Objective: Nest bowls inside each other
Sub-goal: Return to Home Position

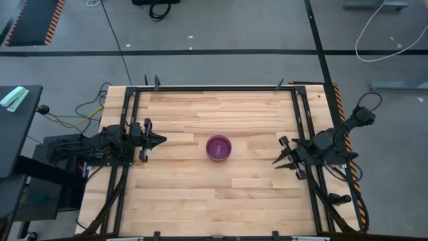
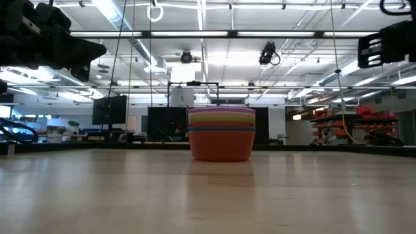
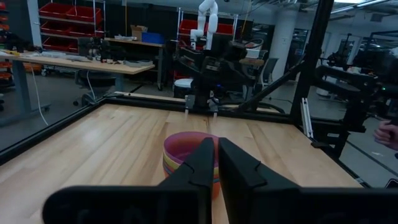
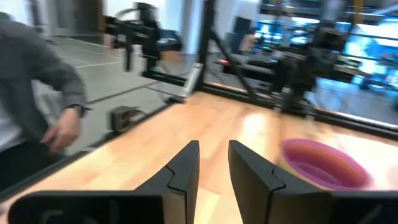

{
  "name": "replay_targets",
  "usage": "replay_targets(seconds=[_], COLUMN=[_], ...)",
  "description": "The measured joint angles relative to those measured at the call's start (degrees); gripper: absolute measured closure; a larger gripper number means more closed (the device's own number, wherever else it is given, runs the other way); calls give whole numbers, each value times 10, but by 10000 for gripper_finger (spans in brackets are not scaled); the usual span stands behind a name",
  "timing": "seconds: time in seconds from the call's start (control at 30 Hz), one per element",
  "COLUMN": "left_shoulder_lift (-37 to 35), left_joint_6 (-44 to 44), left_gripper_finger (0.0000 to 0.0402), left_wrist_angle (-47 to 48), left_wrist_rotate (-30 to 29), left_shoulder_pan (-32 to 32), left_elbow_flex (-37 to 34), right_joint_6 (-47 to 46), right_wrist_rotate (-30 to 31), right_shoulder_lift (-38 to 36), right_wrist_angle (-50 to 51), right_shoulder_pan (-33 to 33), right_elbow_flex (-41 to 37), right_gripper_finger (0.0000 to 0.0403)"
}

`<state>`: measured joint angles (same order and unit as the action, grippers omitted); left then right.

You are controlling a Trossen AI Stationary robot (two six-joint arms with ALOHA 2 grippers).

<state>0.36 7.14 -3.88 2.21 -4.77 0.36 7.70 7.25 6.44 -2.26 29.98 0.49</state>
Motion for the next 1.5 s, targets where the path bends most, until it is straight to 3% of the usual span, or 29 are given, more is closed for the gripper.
replay_targets(seconds=[0.7,1.13,1.5], left_shoulder_lift=[0,0,0], left_joint_6=[0,0,0], left_gripper_finger=[376,365,378], left_wrist_angle=[0,0,0], left_wrist_rotate=[0,0,0], left_shoulder_pan=[0,0,0], left_elbow_flex=[0,0,0], right_joint_6=[-26,-36,-36], right_wrist_rotate=[-5,-5,-5], right_shoulder_lift=[0,0,0], right_wrist_angle=[0,0,0], right_shoulder_pan=[-311,-334,-334], right_elbow_flex=[0,0,0], right_gripper_finger=[309,309,309])
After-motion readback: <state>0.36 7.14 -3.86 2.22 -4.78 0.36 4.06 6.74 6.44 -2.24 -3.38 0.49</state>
